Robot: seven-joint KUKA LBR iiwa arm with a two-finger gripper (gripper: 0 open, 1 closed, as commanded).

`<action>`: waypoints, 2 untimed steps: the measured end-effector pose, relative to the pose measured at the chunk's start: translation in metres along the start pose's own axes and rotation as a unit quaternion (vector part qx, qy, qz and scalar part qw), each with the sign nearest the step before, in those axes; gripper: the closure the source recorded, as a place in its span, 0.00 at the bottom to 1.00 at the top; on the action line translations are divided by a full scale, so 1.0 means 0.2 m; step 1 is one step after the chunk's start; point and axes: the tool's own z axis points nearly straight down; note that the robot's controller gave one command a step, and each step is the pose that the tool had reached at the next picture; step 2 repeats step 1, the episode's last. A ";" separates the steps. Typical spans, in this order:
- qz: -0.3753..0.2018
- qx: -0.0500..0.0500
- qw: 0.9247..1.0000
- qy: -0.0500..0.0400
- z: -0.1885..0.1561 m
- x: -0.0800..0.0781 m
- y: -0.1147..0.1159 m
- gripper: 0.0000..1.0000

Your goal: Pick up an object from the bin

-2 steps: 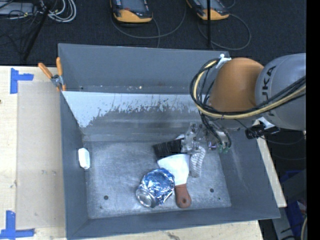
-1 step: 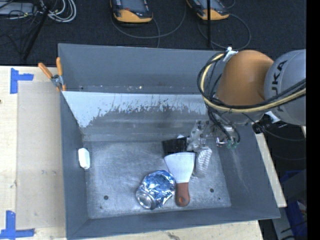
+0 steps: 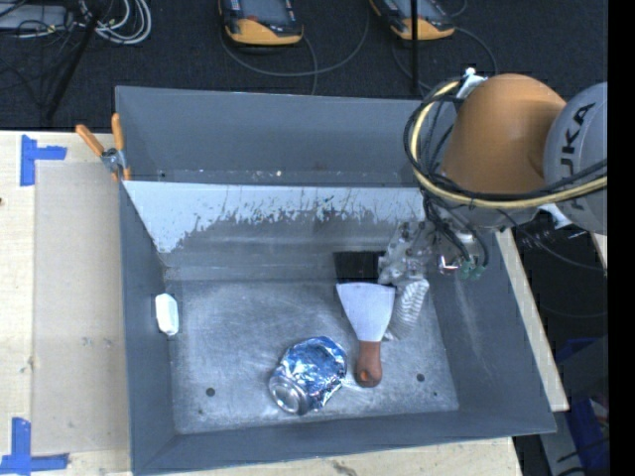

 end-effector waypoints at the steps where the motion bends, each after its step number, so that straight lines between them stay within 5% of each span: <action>1: 0.010 0.000 1.000 -0.001 -0.09 -0.04 -0.02 1.00; 2: 0.010 0.000 1.000 -0.001 -0.09 -0.04 -0.02 1.00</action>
Offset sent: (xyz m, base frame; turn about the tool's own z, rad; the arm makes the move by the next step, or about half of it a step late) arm -0.0192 -0.0215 0.0911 0.0831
